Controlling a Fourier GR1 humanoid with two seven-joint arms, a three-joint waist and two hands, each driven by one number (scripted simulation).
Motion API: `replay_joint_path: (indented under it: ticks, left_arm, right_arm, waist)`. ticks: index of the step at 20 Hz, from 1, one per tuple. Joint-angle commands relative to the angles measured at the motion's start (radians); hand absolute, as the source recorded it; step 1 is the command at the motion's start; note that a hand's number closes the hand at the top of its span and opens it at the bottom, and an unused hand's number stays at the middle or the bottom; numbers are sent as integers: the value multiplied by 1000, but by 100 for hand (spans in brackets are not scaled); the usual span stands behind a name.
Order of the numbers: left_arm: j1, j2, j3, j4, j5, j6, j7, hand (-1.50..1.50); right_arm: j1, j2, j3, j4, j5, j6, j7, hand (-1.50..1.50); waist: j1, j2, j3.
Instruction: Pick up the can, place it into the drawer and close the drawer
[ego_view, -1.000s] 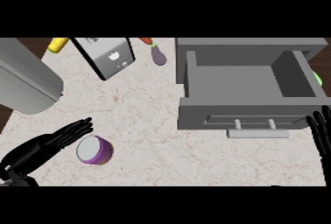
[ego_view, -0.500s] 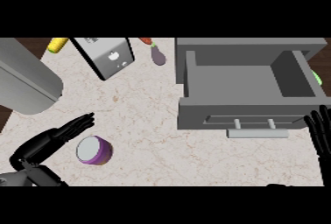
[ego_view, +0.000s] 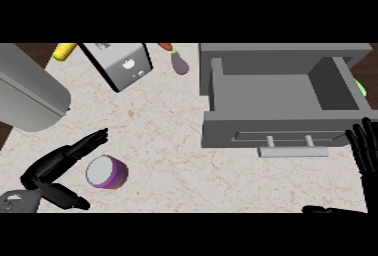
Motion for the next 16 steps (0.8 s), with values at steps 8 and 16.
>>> replay_joint_path:
  ticks: [8,16]
  left_arm:
    - [-92,94,-79,291,-47,-44,-308,-150]
    - [-144,56,-166,427,-79,35,-401,-150]
  right_arm:
    - [53,-1,2,-108,-31,19,61,-150]
    - [41,22,6,-21,-3,15,-28,-150]
  waist:
    - [-11,0,-1]
    - [-7,1,0]
